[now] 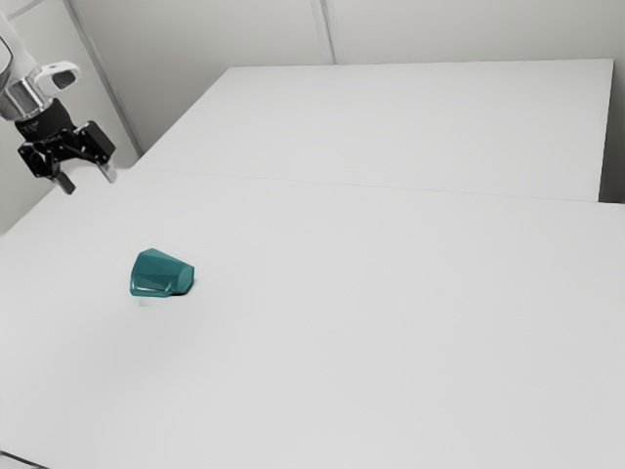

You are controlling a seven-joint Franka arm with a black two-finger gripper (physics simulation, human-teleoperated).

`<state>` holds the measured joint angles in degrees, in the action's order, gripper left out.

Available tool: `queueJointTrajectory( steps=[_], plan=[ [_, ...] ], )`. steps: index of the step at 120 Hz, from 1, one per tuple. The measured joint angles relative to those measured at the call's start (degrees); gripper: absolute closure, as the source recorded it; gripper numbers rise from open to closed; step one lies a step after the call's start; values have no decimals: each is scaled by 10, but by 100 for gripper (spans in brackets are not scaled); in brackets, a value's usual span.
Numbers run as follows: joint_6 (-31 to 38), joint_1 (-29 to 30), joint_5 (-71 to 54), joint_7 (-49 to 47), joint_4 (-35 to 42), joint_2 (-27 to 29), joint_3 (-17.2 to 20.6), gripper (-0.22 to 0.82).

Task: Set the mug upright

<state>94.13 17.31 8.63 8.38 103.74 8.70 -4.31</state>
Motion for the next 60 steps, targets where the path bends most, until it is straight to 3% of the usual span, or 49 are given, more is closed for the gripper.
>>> queueJointTrajectory(
  steps=[24, 60],
  plan=[
    [59, 63, 65, 72, 33, -10, -1, 0],
    [133, 141, 201, 219, 61, -76, -4, 0]
  ],
)
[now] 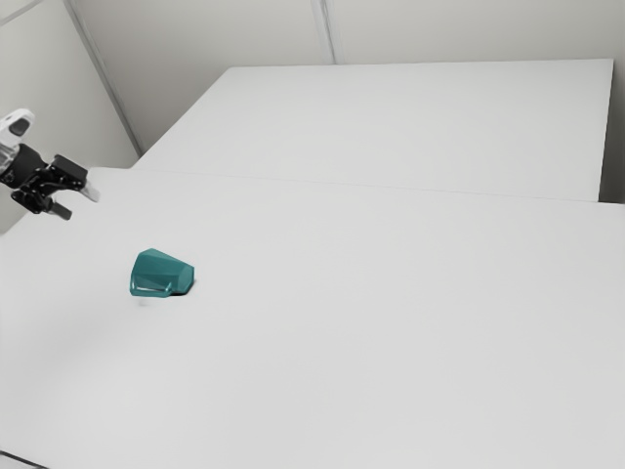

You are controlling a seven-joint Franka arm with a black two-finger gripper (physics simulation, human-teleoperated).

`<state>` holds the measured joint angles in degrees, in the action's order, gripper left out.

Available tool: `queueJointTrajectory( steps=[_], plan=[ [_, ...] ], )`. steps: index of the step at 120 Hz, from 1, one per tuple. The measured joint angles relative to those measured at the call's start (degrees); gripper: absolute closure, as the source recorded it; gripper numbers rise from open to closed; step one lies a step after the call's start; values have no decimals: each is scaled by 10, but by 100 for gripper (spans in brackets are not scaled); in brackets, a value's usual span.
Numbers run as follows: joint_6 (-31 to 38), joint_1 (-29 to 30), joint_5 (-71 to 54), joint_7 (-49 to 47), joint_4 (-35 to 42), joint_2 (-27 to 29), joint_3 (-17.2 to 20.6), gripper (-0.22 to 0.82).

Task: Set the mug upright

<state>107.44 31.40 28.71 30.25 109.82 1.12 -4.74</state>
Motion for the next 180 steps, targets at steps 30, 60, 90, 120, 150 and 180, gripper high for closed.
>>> queueJointTrajectory(
  steps=[30, 60, 90, 120, 150, 180],
  plan=[
    [35, 38, 72, 115, -2, -65, 0, 0],
    [47, 34, 119, 209, -33, -133, 0, 0],
    [48, 39, 170, 268, -48, -180, 0, 0],
    [23, 40, 193, 263, -33, -192, 0, 0],
    [6, 41, 195, 254, -17, -203, 0, 0],
    [6, 41, 196, 248, -19, -221, 0, 0]
  ],
)
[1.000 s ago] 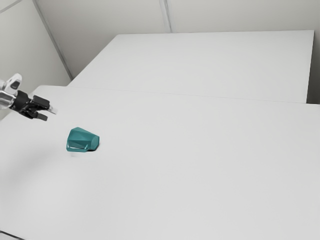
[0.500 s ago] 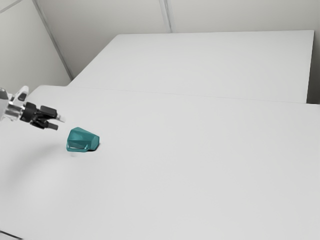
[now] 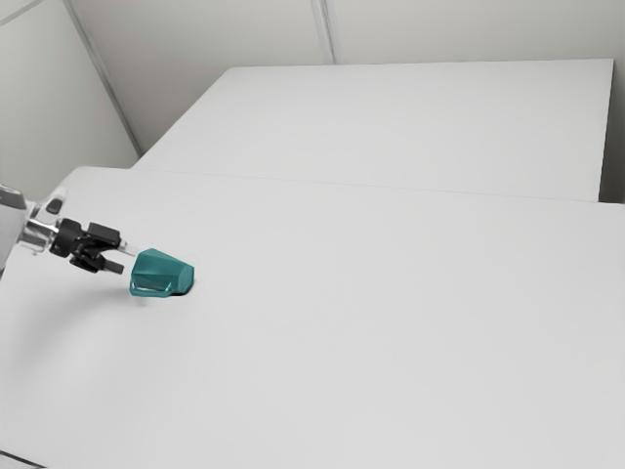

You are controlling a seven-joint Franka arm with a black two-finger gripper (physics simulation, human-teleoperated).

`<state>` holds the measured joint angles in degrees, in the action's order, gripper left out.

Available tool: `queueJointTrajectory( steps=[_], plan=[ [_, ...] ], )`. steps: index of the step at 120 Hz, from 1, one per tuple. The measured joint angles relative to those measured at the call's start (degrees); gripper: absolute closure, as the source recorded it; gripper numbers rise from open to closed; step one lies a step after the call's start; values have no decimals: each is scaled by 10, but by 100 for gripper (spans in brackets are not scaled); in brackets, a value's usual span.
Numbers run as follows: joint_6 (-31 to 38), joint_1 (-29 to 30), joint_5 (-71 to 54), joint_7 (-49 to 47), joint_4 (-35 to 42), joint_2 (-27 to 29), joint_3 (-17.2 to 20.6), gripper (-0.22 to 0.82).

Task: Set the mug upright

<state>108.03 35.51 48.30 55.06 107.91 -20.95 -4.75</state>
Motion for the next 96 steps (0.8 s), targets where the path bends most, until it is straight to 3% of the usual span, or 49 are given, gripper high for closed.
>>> queueJointTrajectory(
  steps=[96],
  plan=[
    [-32, -4, 104, 48, -3, -37, 7, 0]
  ],
)
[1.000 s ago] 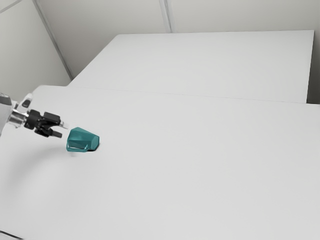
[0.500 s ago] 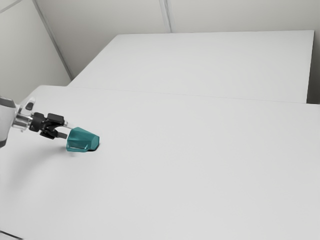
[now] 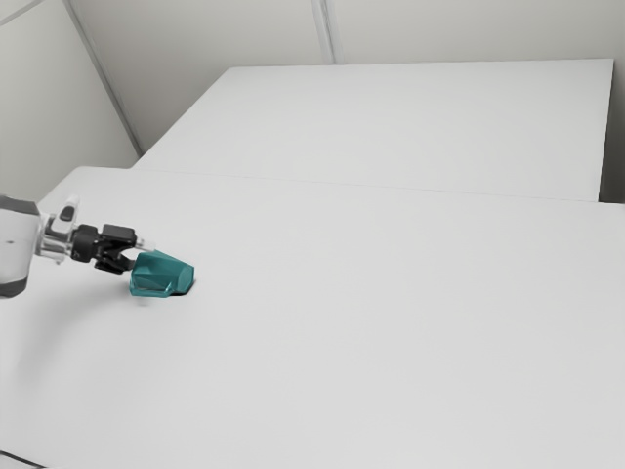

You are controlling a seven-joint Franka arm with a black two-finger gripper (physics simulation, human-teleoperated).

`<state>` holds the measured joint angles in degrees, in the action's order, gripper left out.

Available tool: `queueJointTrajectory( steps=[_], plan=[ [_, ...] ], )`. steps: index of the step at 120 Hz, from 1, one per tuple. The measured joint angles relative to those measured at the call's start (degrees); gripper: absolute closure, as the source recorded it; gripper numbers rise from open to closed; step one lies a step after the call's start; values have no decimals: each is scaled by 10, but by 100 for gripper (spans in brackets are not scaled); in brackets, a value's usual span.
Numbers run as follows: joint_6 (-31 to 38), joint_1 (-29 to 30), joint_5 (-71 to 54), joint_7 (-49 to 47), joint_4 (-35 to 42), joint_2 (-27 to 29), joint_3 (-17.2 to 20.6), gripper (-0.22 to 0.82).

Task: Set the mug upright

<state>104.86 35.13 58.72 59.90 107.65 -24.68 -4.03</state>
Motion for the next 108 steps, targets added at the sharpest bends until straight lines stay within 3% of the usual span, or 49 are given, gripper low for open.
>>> queueJointTrajectory(
  steps=[28, 67, 95, 108],
  plan=[
    [-7, -1, 1, 4, 2, -5, 7, 1],
    [-15, -1, 0, 0, 2, -4, 8, 56],
    [-8, -3, -7, -2, -3, 10, 24, 72],
    [1, -5, -24, -7, -3, 37, 39, 75]
  ],
)
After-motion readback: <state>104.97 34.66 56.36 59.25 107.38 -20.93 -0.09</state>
